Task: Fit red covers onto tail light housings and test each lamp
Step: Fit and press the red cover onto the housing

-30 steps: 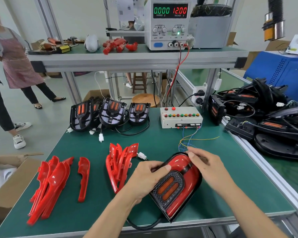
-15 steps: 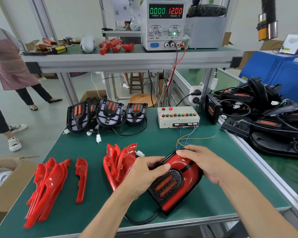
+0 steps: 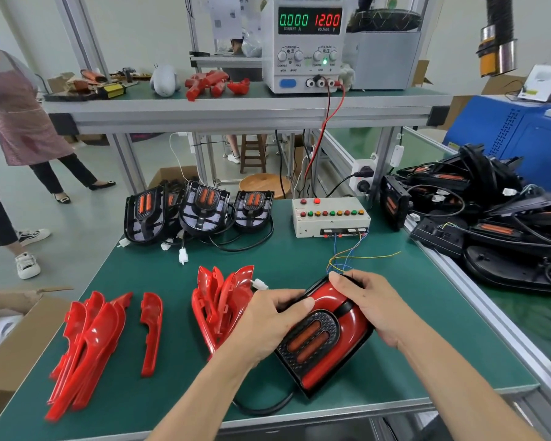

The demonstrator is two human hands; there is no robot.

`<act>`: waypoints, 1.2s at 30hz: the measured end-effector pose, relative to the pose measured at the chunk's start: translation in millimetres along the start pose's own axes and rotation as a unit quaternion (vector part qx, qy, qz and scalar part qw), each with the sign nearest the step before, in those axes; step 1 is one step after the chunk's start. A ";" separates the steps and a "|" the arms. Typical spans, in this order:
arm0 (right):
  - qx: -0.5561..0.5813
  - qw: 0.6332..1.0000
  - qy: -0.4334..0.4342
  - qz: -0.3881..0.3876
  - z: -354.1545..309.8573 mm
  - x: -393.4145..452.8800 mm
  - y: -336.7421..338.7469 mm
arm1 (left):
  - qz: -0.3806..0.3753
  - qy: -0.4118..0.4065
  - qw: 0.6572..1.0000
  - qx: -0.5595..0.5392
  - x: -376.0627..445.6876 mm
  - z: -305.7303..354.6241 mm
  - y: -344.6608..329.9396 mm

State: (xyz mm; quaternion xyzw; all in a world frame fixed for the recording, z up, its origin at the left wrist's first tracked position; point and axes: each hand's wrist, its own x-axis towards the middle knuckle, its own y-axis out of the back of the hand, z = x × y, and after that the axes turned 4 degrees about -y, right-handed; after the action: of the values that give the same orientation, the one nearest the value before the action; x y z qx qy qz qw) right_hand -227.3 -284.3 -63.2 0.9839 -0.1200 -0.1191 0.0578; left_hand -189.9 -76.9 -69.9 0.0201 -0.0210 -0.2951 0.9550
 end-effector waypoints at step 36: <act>0.133 0.978 -0.160 0.005 10.2 -10.0 -2.2 | 0.299 0.078 0.925 -0.222 -35.7 -25.9 -30.2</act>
State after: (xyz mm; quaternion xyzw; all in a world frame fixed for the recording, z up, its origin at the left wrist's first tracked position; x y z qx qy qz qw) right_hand -238.8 -280.5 -71.1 0.9505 -0.1470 -0.2572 -0.0933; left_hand -235.0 -80.9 -98.3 -0.1769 0.1147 0.0091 0.9775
